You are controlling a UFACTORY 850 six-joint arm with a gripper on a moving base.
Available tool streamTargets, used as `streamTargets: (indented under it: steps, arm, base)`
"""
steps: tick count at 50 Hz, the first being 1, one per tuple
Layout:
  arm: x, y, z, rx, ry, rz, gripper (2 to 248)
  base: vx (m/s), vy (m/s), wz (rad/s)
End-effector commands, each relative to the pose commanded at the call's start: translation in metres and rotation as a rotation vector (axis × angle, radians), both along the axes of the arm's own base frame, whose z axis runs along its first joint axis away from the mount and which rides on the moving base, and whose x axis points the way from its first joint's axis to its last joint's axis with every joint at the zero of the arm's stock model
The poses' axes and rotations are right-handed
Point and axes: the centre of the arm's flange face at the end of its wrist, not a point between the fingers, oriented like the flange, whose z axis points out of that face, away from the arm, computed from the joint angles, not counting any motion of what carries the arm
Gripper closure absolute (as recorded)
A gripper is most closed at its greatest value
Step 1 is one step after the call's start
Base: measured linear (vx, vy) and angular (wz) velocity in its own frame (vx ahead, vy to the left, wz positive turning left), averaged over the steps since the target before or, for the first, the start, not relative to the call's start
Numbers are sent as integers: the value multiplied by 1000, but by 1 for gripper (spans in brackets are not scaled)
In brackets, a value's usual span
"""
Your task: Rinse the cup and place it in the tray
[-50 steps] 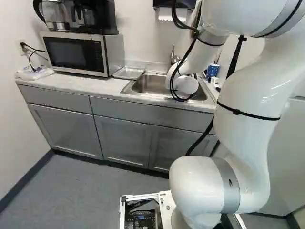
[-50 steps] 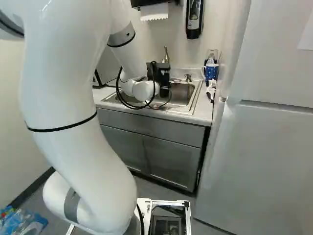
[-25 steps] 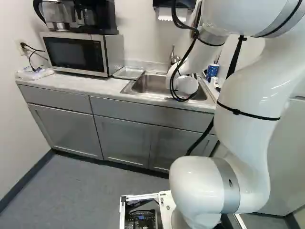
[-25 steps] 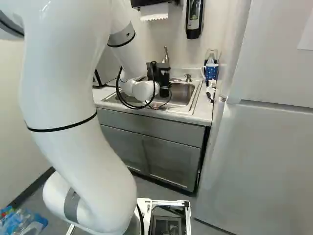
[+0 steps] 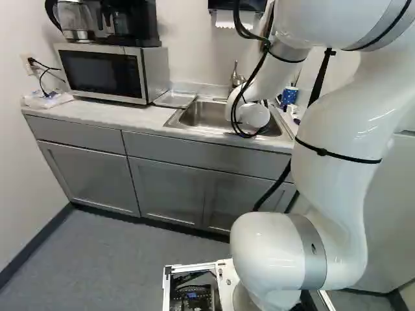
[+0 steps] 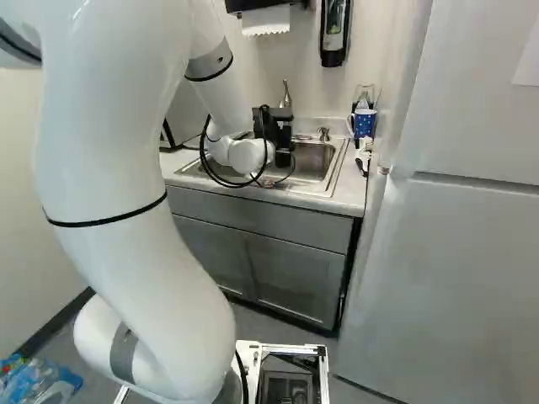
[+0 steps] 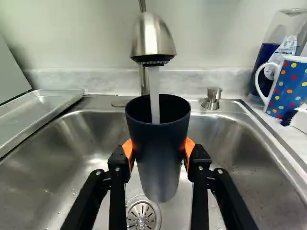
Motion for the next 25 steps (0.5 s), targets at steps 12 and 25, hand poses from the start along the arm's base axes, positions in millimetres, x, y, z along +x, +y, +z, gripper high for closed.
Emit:
streamTargets:
  steps: [12, 25]
  arm:
    - [0, 0, 0, 0, 0, 0, 129]
    - [0, 0, 0, 0, 0, 0, 129]
  base:
    - [0, 0, 0]
    - [0, 0, 0]
